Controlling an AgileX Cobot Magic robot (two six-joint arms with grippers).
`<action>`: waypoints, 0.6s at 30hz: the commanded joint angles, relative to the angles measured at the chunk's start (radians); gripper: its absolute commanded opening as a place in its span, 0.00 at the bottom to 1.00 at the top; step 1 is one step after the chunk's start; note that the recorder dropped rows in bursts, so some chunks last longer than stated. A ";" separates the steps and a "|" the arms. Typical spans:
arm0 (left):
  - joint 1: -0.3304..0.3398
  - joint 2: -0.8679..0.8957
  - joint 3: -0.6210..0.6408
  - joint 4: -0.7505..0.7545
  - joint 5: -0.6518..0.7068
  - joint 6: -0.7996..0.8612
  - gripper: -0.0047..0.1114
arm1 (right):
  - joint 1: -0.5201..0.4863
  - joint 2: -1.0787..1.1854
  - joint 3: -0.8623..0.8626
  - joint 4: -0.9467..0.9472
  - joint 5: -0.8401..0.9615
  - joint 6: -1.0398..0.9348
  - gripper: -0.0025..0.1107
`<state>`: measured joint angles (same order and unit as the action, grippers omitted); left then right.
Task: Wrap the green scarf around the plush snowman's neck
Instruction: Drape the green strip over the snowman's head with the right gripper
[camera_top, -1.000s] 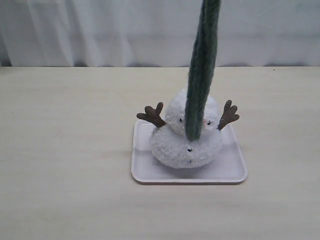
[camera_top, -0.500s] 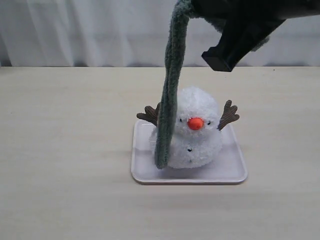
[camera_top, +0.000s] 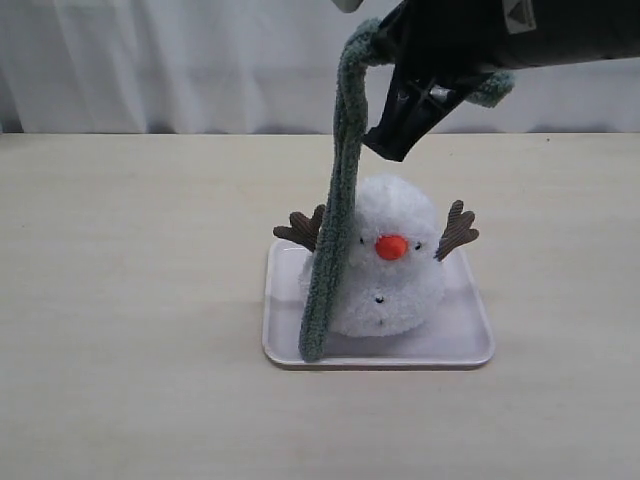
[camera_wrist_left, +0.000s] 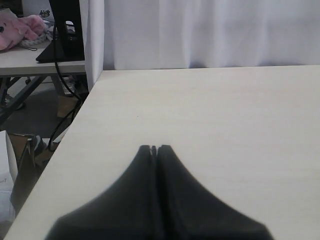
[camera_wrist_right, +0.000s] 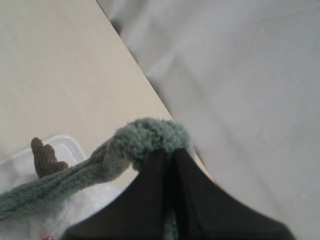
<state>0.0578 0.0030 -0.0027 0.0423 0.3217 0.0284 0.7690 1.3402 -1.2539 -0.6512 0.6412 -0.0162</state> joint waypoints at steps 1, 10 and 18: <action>-0.005 -0.003 0.003 -0.001 -0.016 -0.002 0.04 | -0.001 0.040 0.003 -0.125 -0.026 0.100 0.06; -0.005 -0.003 0.003 -0.001 -0.016 -0.002 0.04 | -0.045 0.108 0.003 -0.210 -0.049 0.197 0.06; -0.005 -0.003 0.003 -0.001 -0.016 -0.002 0.04 | -0.067 0.106 0.001 -0.260 -0.192 0.266 0.06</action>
<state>0.0578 0.0030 -0.0027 0.0423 0.3217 0.0284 0.7095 1.4501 -1.2539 -0.8654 0.5099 0.2319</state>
